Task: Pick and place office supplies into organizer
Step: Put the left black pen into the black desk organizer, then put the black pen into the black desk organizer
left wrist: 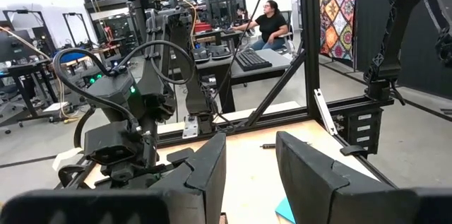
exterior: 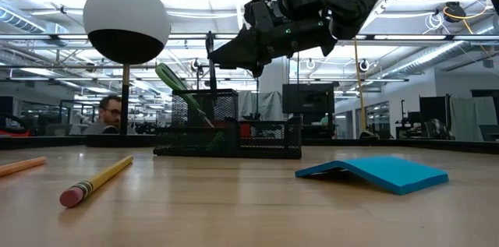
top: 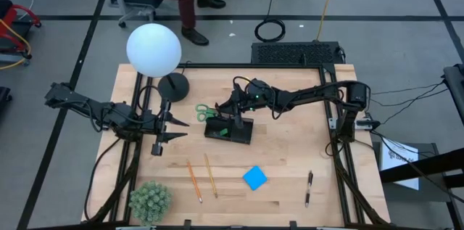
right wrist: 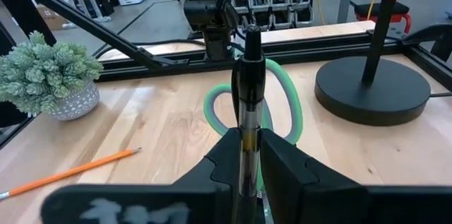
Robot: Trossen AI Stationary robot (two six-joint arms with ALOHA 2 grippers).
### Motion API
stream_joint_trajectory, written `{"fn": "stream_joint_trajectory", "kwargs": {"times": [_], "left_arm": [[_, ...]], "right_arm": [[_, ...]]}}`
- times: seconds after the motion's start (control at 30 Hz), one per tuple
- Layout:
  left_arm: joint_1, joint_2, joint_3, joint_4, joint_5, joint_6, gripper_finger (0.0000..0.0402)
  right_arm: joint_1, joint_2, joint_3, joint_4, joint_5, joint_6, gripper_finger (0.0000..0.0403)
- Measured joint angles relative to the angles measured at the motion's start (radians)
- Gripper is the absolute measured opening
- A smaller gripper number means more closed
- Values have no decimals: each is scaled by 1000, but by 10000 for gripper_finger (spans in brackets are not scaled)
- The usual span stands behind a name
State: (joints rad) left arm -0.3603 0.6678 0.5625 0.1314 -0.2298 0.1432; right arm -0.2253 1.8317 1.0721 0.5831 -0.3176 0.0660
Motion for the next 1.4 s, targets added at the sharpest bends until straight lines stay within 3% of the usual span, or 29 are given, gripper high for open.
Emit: {"fn": "stream_joint_trajectory", "kwargs": {"times": [0.6,0.97,1.4], "left_arm": [[0,0,0,0,0,-3,131],[0,0,0,1,0,1,131],[0,0,0,-3,1,9,131]], "right_arm": [[0,0,0,-19,-2,19,144],[0,-71,0,-83,-2,19,145],[42,-227,0,-302,-2,-41,146]]}}
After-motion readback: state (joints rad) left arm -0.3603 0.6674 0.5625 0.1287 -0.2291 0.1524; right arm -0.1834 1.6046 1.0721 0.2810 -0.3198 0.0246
